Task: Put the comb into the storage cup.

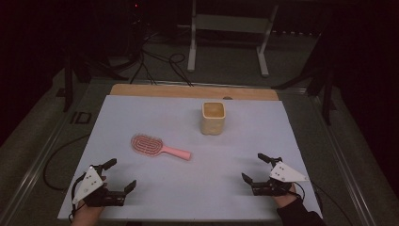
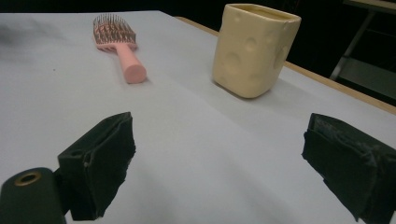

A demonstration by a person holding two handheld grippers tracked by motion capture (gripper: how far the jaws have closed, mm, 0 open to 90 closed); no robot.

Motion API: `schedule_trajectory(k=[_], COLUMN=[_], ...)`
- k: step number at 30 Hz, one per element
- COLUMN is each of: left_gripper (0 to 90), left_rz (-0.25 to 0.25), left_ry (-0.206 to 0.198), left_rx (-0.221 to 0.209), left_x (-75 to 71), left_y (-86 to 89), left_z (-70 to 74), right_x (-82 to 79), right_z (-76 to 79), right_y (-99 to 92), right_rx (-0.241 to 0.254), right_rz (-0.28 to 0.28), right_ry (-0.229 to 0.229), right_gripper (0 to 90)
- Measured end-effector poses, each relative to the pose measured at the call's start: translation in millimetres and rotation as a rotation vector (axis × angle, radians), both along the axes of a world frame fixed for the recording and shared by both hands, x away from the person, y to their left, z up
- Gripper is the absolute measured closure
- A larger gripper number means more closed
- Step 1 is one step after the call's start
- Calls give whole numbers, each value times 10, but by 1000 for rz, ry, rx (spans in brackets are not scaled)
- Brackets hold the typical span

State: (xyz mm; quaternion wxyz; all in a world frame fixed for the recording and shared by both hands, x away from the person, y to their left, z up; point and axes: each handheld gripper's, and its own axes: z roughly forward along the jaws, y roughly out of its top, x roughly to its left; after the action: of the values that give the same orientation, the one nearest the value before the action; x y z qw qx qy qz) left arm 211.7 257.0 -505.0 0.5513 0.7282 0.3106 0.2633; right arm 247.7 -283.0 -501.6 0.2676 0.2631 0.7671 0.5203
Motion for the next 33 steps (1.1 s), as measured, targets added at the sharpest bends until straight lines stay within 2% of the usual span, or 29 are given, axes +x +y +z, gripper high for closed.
schedule_trajectory(k=[5, 9, 18, 25, 28, 29, 33], left_gripper=[0, 0, 0, 0, 0, 0, 0], left_rz=[5, 13, -6, -6, -14, -23, -39], left_ry=[-4, -26, -31, 2, -2, -2, 9], left_rx=[0, -10, -21, -14, 10, -1, -2], left_x=[-2, -23, -39, 6, 25, 52, 99], left_y=[5, 0, -16, -14, -31, -35, -56], left_z=[11, 48, 146, 284, 363, 407, 468], right_x=[5, 15, 2, -3, -12, -11, -17], right_z=[1, -5, 13, 23, 34, 34, 34], right_y=[1, 6, 21, 19, 25, 24, 29], right_rx=[0, -2, -8, 3, -4, -3, 3], right_rz=[-3, -4, -6, 2, -1, -1, 8], right_ry=[-2, 1, -8, -21, -27, -28, -25], right_gripper=[88, 88, 88, 88, 88, 88, 88])
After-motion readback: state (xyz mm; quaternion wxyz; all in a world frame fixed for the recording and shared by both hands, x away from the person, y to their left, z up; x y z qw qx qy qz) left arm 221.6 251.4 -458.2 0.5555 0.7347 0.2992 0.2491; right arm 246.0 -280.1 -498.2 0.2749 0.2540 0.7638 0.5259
